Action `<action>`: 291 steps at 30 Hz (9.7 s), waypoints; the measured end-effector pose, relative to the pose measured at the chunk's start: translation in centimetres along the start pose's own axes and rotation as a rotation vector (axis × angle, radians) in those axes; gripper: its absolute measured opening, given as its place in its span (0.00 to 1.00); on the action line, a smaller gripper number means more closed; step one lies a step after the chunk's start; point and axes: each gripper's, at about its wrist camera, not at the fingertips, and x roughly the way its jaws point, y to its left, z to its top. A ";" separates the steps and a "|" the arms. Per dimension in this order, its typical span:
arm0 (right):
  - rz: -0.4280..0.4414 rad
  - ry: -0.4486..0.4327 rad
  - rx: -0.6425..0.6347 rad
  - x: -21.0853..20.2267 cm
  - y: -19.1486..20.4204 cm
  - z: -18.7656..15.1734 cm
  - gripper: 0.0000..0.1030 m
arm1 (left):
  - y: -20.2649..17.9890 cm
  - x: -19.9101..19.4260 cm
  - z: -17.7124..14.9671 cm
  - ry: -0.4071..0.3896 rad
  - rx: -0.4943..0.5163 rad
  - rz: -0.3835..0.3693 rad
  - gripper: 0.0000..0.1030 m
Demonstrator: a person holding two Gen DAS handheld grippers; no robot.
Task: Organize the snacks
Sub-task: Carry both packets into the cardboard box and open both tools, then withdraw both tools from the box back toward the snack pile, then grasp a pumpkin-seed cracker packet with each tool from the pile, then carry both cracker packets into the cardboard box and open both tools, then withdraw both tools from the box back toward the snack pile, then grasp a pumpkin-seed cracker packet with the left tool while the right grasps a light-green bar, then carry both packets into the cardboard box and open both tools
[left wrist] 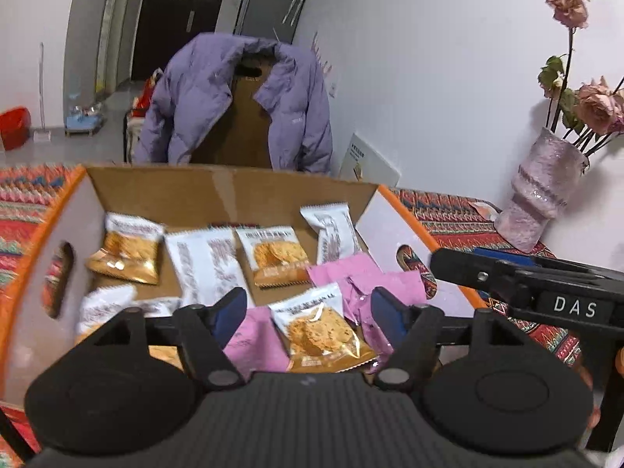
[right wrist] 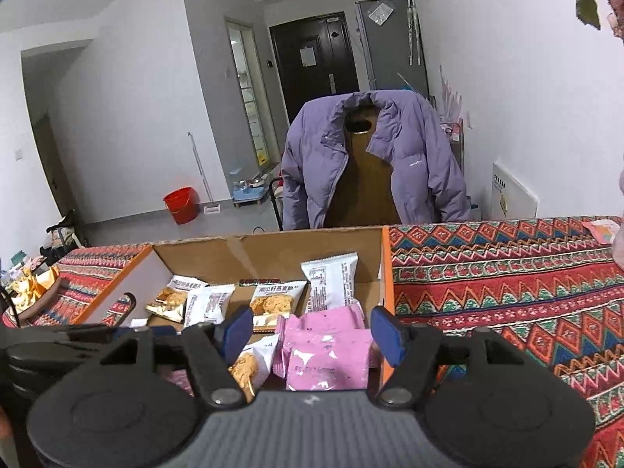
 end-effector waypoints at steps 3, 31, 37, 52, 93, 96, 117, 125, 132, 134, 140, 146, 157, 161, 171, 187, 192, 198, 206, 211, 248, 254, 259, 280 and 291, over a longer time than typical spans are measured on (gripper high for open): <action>-0.005 -0.006 -0.013 -1.8 0.3 0.1 0.64 | 0.5 -2.6 0.5 -0.024 0.010 0.037 0.75; 0.039 -0.071 -0.162 -25.4 10.3 -16.7 0.94 | -1.7 -30.7 -20.4 -0.205 0.078 0.314 0.94; 0.039 -0.042 -0.182 -27.6 11.4 -20.8 0.94 | -2.6 -32.6 -23.9 -0.186 0.095 0.313 0.94; 0.035 -0.012 -0.209 -26.0 12.4 -21.7 0.93 | -1.5 -31.5 -24.1 -0.162 0.072 0.292 0.94; 0.084 0.116 -0.316 -4.0 13.5 -12.1 0.42 | 8.3 -8.3 -10.4 0.068 0.050 0.146 0.52; 0.068 0.091 -0.279 -4.9 12.5 -11.7 0.42 | 8.3 -9.4 -10.4 0.052 0.025 0.166 0.51; 0.110 -0.022 -0.237 -19.3 13.1 -14.9 0.42 | 2.2 -28.2 -16.4 -0.153 -0.057 0.219 0.51; 0.121 -0.052 -0.225 -22.2 12.4 -15.5 0.42 | 0.0 -29.7 -16.8 -0.186 -0.044 0.212 0.51; 0.133 -0.055 -0.207 -22.1 11.6 -14.6 0.42 | -1.3 -28.6 -14.6 -0.192 0.006 0.219 0.51; 0.146 -0.056 -0.202 -21.0 11.2 -13.2 0.42 | -1.6 -27.7 -12.7 -0.211 0.029 0.211 0.51; 0.206 -0.075 -0.161 -14.9 9.2 -5.2 0.42 | -0.8 -20.6 -3.5 -0.206 0.034 0.216 0.51; 0.201 0.070 -0.029 -2.0 6.9 3.5 0.43 | 1.1 -9.5 5.4 -0.138 0.006 0.319 0.51; 0.115 0.340 0.218 17.8 4.0 5.3 0.53 | 6.0 3.9 9.3 0.000 -0.013 0.389 0.51; 0.056 0.324 0.164 18.2 4.1 5.3 0.63 | 7.0 5.5 8.8 0.034 -0.016 0.362 0.52; -0.039 0.305 0.023 13.2 2.0 6.8 0.71 | 6.0 4.1 9.2 0.053 0.059 0.293 0.76; -0.033 0.135 -0.110 -4.4 3.8 4.7 0.80 | 3.6 -13.6 3.7 -0.085 0.129 0.233 0.88; -0.002 0.022 -0.096 -12.0 3.7 0.6 0.85 | 2.6 -20.4 -1.6 -0.168 0.142 0.205 0.90; -0.001 -0.062 -0.123 -19.2 4.8 -4.9 0.90 | 1.1 -26.6 -9.3 -0.292 0.176 0.275 0.98; -0.066 -0.159 -0.255 -26.5 8.2 -14.4 0.95 | 0.3 -32.8 -18.5 -0.342 0.093 0.295 1.00; -0.092 -0.155 -0.263 -29.5 9.4 -20.7 0.95 | 0.1 -34.8 -22.9 -0.294 0.007 0.256 1.00; -0.171 0.088 0.082 -14.9 -2.1 -17.7 0.67 | -3.9 -10.2 -11.0 0.017 -0.033 0.189 0.79; -0.131 0.118 -0.036 -12.1 -1.7 -16.0 0.38 | -3.3 -3.8 -11.0 0.093 -0.031 0.292 0.81; -0.104 0.127 -0.116 -10.4 -0.7 -15.2 0.38 | -3.9 -3.1 -11.3 0.055 0.018 0.331 0.64; -0.031 0.005 -0.121 -18.9 2.5 -15.1 0.37 | -5.6 -18.7 -12.7 -0.122 -0.040 0.241 0.40; 0.028 -0.045 -0.142 -24.8 7.5 -17.4 0.37 | -4.0 -28.0 -17.1 -0.177 -0.070 0.276 0.41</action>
